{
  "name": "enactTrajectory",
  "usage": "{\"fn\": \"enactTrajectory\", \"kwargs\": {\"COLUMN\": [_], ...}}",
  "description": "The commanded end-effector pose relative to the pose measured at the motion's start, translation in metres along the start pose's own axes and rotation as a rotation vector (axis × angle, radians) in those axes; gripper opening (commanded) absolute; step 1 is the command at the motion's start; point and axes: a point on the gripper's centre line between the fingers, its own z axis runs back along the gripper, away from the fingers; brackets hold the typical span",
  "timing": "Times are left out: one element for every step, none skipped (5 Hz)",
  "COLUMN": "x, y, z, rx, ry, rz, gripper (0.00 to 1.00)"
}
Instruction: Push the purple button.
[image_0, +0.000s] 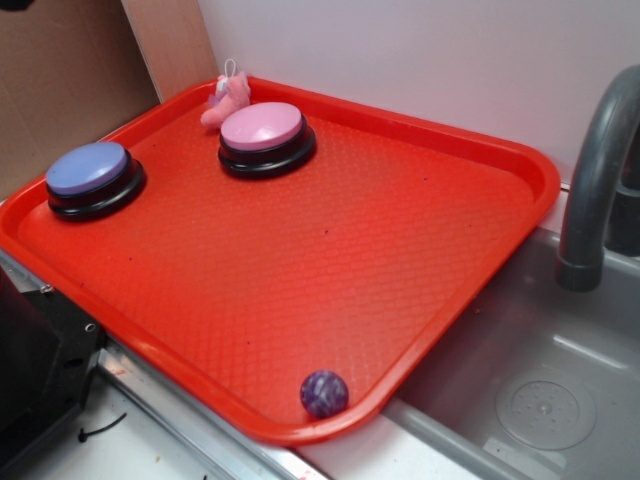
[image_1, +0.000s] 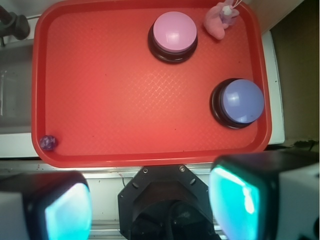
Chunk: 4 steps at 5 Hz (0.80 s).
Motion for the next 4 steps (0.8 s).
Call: {"fn": "enactTrajectory", "kwargs": {"x": [0.000, 0.023, 0.032, 0.037], "y": [0.000, 0.050, 0.094, 0.127], "z": [0.000, -0.022, -0.040, -0.062], "rx": [0.000, 0.008, -0.005, 0.058], "ry": [0.000, 0.018, 0.003, -0.059], "rz": [0.000, 0.130, 0.193, 0.326], "gripper": [1.00, 1.00, 1.00, 1.00]}}
